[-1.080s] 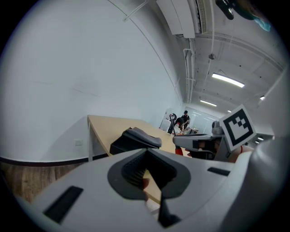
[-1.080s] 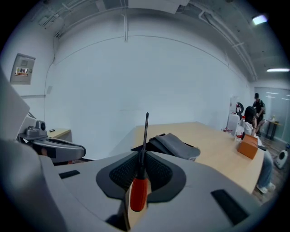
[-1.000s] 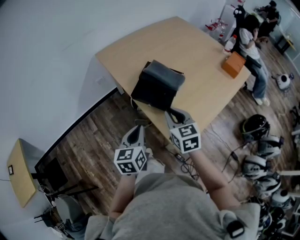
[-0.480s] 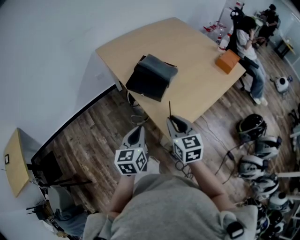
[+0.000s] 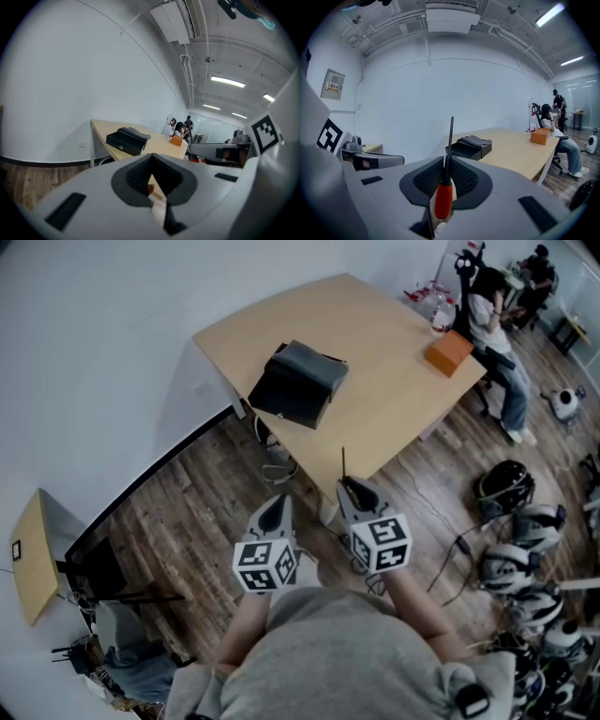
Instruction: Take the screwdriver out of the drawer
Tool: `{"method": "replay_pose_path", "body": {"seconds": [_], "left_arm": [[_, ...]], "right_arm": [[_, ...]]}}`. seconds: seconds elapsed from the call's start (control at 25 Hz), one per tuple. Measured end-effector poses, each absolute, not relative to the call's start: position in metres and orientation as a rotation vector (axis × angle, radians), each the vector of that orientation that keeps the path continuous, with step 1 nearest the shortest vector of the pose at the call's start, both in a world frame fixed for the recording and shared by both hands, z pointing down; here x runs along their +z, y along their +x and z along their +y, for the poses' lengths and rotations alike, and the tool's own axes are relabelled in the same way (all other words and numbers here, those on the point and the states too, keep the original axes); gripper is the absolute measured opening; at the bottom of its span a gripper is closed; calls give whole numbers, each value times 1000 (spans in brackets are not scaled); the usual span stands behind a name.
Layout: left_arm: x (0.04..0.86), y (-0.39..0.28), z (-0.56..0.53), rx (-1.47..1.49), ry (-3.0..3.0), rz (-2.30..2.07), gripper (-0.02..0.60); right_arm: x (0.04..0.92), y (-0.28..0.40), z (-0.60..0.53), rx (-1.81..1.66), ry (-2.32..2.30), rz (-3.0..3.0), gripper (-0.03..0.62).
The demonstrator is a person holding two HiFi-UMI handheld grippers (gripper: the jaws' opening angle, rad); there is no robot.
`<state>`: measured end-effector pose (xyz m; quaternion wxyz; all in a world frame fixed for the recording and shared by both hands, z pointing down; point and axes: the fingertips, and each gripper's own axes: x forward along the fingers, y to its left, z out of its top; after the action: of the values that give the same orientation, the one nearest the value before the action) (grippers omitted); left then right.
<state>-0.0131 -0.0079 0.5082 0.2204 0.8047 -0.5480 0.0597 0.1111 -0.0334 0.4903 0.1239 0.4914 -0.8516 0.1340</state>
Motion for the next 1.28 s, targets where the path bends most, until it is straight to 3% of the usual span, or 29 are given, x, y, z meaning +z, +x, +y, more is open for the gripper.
{"method": "replay_pose_path", "body": {"seconds": [1.28], "left_arm": [[506,-8,-7,131,2238,-1497,0]], "right_arm": [[485,116,-20,356,1452,-2488,51]]}}
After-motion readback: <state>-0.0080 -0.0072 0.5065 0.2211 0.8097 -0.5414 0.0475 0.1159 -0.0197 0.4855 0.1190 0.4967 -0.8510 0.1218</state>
